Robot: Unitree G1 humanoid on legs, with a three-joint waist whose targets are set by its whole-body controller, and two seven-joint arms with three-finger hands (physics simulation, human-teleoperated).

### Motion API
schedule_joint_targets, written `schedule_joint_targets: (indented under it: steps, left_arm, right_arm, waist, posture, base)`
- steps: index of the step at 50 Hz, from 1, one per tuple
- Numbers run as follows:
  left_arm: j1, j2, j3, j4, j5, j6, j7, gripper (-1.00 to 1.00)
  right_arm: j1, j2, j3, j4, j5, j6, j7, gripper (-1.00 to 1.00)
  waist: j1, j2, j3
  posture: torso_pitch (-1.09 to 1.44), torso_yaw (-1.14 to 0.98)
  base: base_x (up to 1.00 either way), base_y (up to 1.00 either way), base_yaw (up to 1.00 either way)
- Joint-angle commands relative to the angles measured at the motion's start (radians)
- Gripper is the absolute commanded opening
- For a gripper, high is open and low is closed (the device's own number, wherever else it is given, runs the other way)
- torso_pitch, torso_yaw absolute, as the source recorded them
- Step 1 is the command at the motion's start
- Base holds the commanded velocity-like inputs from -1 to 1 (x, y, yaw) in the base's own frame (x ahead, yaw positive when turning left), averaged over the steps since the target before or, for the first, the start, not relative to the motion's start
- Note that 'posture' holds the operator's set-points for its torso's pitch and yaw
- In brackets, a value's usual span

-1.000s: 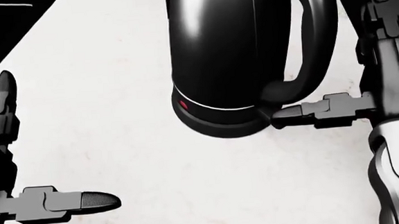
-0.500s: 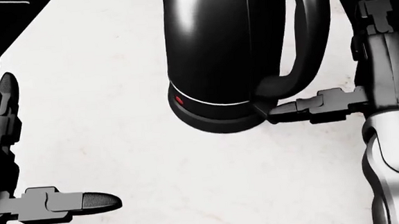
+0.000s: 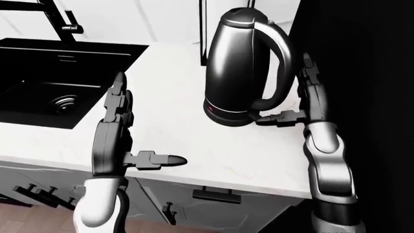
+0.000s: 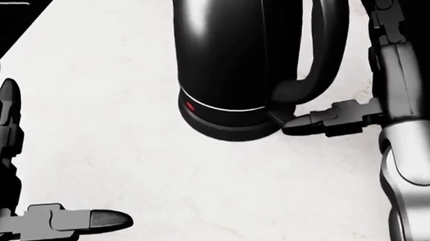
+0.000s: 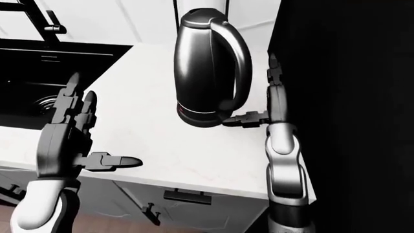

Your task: Press down the lever to turn on the electric kettle.

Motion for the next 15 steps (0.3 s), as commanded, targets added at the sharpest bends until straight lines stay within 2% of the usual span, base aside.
schedule_joint_targets:
  steps: [1,15]
  left_arm:
    - [-0.018,0.004,0.005,-0.031,0.000,-0.027,0.003,1.00]
    - [-0.020,0.006,0.014,-0.009,-0.010,-0.047,0.004,1.00]
  right_arm:
    - [-0.023,-0.009,0.004,-0.013,-0.014,-0.023,-0.004,1.00]
    - [-0.036,0.002,0.021,0.063,-0.050,-0.047,0.007,1.00]
  waist:
    - [0.003,0.000,-0.014]
    - [0.000,0.002,-0.016]
  posture:
    - [0.00,0.00]
    - [0.00,0.00]
  base:
    - [0.00,0.00,0.00]
    - [0.00,0.00,0.00]
